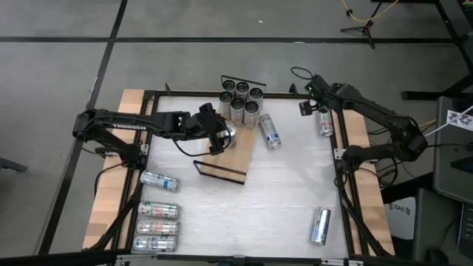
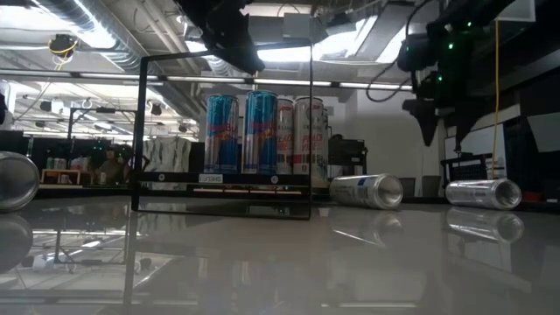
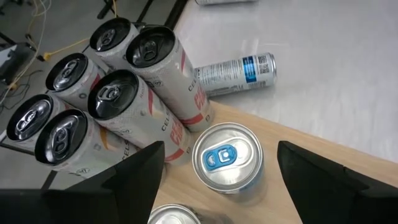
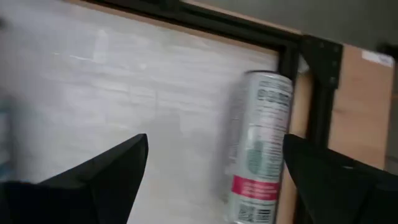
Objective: Place canned beverage on shelf
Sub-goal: Put the top right pink soda can on the shelf aligned with the other pink soda can
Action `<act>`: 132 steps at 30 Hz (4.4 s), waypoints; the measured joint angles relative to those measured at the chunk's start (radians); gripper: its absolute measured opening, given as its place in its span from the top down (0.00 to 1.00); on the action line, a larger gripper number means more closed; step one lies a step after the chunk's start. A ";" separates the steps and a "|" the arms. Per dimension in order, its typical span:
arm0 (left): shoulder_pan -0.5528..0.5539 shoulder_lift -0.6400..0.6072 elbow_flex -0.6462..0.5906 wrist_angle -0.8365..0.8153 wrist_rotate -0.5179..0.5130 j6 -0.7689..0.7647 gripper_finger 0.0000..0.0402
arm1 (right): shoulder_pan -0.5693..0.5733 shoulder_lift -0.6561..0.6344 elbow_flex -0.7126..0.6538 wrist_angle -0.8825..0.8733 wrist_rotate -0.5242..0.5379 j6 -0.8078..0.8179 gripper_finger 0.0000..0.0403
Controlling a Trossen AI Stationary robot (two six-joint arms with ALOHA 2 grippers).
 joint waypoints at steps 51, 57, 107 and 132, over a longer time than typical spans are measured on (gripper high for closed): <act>0.000 0.001 0.000 -0.003 0.022 -0.024 0.24 | -0.130 0.349 0.000 -0.027 0.062 0.025 0.27; 0.000 0.001 0.000 -0.003 0.022 -0.024 0.24 | -0.130 0.349 0.030 -0.053 0.022 0.025 0.28; -0.001 0.001 0.000 0.002 0.026 -0.038 0.24 | -0.136 0.416 0.219 -0.125 0.147 -0.414 0.28; -0.001 0.002 0.000 0.001 0.028 -0.053 0.24 | -0.150 0.574 0.217 -0.206 0.360 -0.709 0.28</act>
